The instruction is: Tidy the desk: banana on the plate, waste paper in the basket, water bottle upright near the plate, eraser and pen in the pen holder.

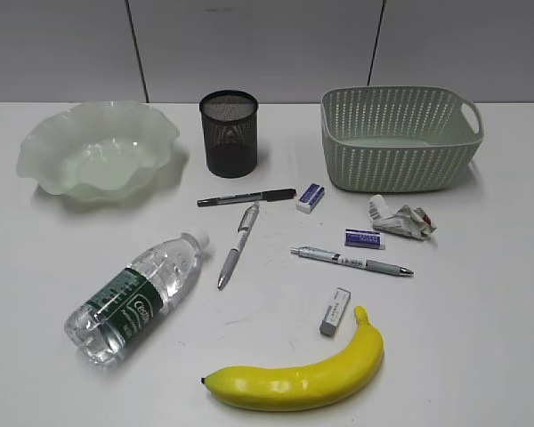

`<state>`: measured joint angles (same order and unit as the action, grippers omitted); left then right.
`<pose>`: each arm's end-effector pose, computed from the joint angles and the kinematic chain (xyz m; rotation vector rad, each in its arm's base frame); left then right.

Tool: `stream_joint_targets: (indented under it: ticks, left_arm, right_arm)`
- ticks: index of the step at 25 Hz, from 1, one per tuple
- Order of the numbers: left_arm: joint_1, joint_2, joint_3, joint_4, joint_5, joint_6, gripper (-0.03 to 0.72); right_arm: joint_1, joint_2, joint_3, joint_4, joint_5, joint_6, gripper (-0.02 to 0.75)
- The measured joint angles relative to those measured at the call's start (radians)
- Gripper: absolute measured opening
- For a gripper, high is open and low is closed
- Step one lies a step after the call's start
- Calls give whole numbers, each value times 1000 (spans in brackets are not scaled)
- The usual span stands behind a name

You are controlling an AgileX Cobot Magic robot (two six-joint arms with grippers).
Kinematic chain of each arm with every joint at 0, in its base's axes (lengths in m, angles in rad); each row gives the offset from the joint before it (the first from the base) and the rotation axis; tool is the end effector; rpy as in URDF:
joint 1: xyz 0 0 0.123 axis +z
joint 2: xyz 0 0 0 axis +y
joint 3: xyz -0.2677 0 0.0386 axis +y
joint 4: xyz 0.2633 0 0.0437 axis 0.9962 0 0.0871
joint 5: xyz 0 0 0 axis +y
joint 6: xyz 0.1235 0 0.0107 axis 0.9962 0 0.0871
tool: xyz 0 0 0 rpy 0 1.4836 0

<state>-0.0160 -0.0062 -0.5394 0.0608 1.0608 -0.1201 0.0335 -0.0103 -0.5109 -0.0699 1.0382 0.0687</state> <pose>0.0472 0.0058 0.2826 -0.1083 1.9945 -0.0154 0.0512 -0.0057 0.2763 0.0383 1.9984 -0.0174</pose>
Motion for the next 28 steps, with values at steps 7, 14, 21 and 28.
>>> stream_joint_targets:
  ticks: [7,14,21,28]
  left_arm:
    - [0,0,0,0,0,0,239]
    - [0,0,0,0,0,0,238]
    - [0,0,0,0,0,0,238]
    - [0,0,0,0,0,0,238]
  right_arm:
    - [0,0,0,0,0,0,252]
    - [0,0,0,0,0,0,251]
    - [0,0,0,0,0,0,252]
    - [0,0,0,0,0,0,252]
